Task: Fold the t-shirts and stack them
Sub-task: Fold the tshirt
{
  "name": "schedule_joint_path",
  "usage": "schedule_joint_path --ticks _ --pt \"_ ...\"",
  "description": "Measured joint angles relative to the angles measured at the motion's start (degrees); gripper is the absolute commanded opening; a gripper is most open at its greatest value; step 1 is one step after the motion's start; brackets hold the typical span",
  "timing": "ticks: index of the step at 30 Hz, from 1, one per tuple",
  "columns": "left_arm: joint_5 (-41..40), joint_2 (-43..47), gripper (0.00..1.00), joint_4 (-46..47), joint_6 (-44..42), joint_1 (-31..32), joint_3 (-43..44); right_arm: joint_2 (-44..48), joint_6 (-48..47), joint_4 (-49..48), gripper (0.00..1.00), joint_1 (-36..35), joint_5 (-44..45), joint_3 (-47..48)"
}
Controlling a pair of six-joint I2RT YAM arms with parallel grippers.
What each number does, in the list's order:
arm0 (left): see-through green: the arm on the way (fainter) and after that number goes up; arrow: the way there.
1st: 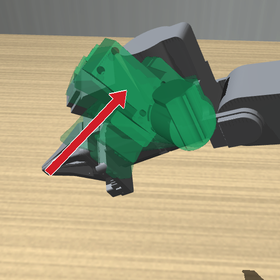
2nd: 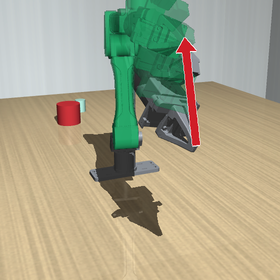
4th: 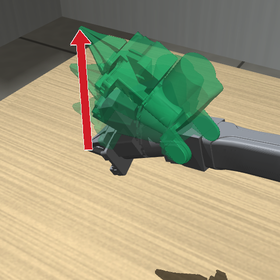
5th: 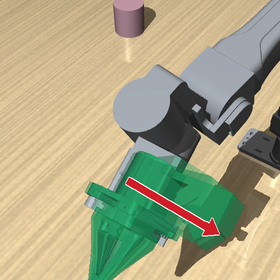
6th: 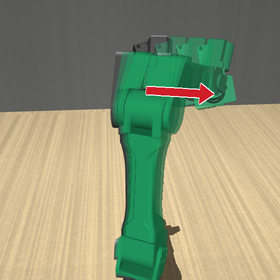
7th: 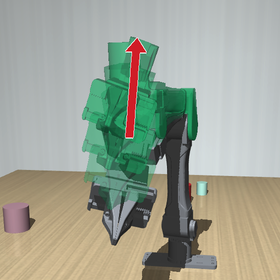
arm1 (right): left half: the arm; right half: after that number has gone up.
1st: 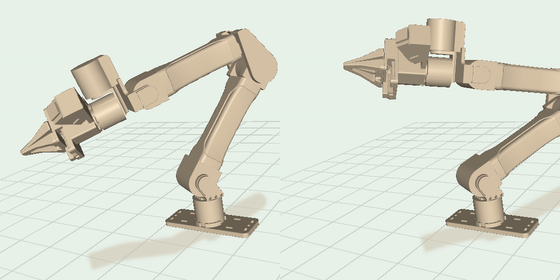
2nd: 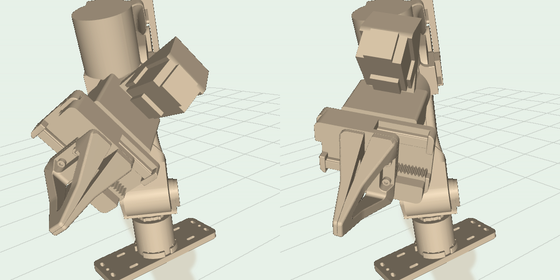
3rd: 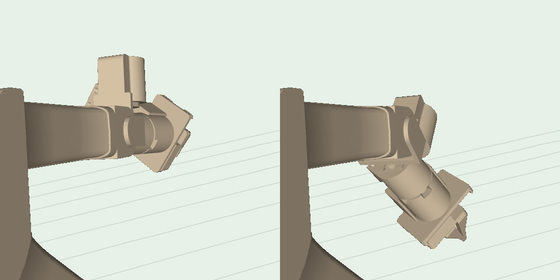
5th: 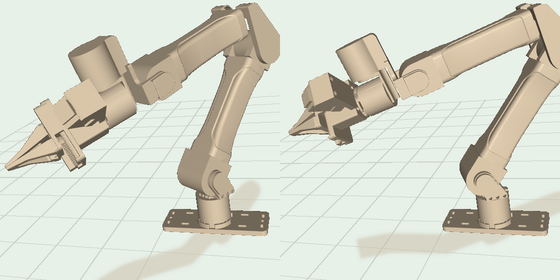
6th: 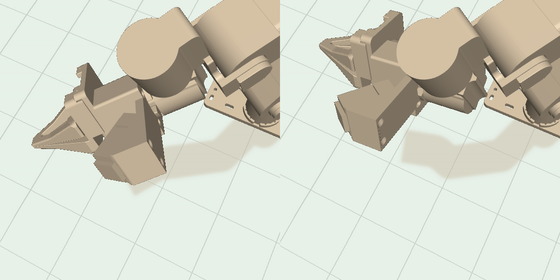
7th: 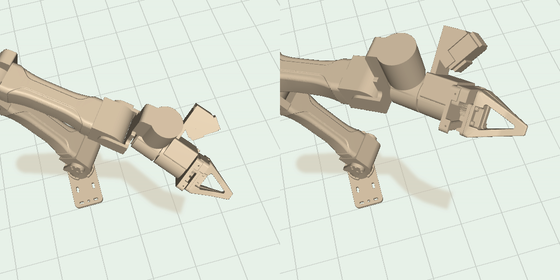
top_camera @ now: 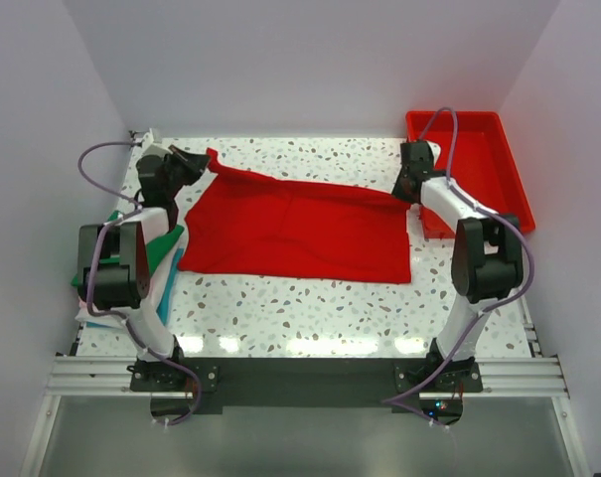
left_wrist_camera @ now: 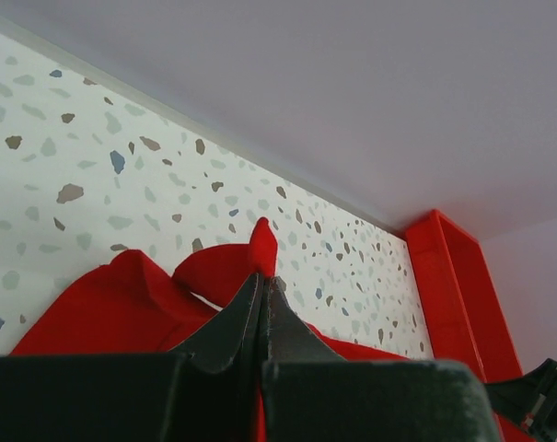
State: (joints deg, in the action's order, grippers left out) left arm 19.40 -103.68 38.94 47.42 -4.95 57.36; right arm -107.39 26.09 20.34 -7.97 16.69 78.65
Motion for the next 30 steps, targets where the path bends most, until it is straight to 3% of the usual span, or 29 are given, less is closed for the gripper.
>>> schedule_joint_path --ticks 9,25,26,27,30 --pt "-6.73 10.62 0.00 -4.57 0.42 -0.02 -8.24 7.19 1.99 -1.49 0.00 -0.02 -1.73 -8.81" --pt "-13.55 19.06 0.00 -14.95 4.55 -0.02 -22.29 15.98 5.01 -4.50 0.00 -1.51 -4.50 -22.56" --pt "-13.90 19.78 0.00 -15.39 4.55 -0.02 -22.80 16.22 5.18 -4.98 0.02 -1.51 -4.70 -23.52" --pt "-14.23 20.44 0.00 -15.91 4.55 -0.02 -23.19 16.41 5.42 -5.18 0.10 -1.51 -4.87 -24.48" --pt "-15.69 21.99 0.00 -17.99 4.68 -0.02 -24.26 17.20 6.25 -5.79 0.16 -1.51 -5.86 -27.50"
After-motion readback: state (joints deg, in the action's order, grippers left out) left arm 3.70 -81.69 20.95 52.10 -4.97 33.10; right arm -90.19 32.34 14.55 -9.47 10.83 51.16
